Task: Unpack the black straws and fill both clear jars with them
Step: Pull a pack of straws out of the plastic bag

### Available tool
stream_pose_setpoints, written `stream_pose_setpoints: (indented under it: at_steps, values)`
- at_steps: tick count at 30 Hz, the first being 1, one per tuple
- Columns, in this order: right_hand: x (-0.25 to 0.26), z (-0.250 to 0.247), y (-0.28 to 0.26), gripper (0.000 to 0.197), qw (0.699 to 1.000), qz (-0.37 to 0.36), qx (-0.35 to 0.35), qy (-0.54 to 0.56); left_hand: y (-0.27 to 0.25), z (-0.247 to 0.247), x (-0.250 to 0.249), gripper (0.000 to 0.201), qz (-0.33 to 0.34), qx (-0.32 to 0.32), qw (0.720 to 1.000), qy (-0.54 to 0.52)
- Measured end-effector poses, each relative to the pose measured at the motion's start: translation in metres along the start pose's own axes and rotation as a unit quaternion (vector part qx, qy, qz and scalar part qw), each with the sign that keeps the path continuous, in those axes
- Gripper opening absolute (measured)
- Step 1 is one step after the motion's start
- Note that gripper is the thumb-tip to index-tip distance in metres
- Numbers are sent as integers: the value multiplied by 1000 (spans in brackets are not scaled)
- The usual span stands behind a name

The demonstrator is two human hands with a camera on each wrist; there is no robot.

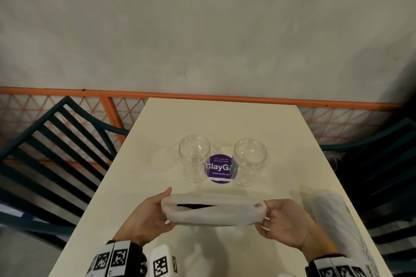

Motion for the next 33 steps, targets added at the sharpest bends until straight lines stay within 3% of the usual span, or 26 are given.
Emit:
stream_pose_setpoints:
  at_steps: [4,8,10,15,17,19,22,25,28,30,32,33]
  values:
    - [0,-3,0,19,999,-25,-34,-12,2,9,8,30,28,35,998,48]
    - [4,-5,-2,31,983,-112,-84,-122,-1,15,3,51,128,45,972,192]
    - [9,-4,-2,23,955,-157,-140,-207,1,15,4,54,161,25,957,239]
    - [30,-4,0,25,840,-301,-259,-369,2,17,16,37,165,23,935,314]
    - [32,-3,-1,31,823,-322,-268,-383,3,14,15,23,168,-17,932,320]
    - [31,-2,1,22,812,-328,-272,-399,4,9,10,14,183,-64,933,302]
    - [25,-1,7,21,816,-303,-251,-423,1,-1,3,26,232,-163,927,245]
    - [17,2,11,25,858,-256,-183,-407,-6,-4,-4,25,314,-241,867,303]
    - [8,9,8,24,911,-216,-132,-324,-6,0,-4,10,349,-230,825,380]
    - [4,16,6,23,927,-208,-110,-292,-2,2,-2,25,349,-213,818,405]
    - [1,25,6,18,918,-214,-110,-314,0,5,0,38,340,-194,828,402]
    - [0,27,7,15,909,-223,-121,-330,0,7,1,41,332,-173,847,376]
Point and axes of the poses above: each hand's wrist, its own y-axis towards the middle knuckle, its own z-axis out of the palm, x = y × z, the point moved 5 cm from there along y, towards the middle knuckle, and after that the axes turned 1 degree about z, right-handed, at the moved point
